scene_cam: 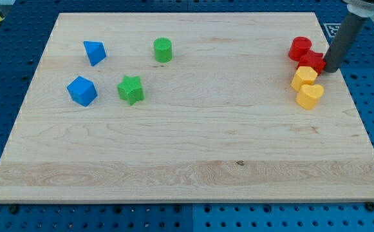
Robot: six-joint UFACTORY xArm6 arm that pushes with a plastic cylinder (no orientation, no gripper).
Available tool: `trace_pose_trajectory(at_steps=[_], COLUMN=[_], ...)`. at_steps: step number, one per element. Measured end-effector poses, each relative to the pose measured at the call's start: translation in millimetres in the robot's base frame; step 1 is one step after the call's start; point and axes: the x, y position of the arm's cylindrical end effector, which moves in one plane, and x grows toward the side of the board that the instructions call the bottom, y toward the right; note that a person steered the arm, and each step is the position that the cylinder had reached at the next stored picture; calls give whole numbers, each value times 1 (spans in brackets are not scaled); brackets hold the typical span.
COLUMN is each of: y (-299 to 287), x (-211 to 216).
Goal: Move the green circle to the center
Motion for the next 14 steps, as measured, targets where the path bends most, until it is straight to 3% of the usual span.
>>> trace_pose_trajectory(at_steps=[2,4,7,8,14], y=[-8,34,10,-19,-360], x=[0,14,-112,-142,-144])
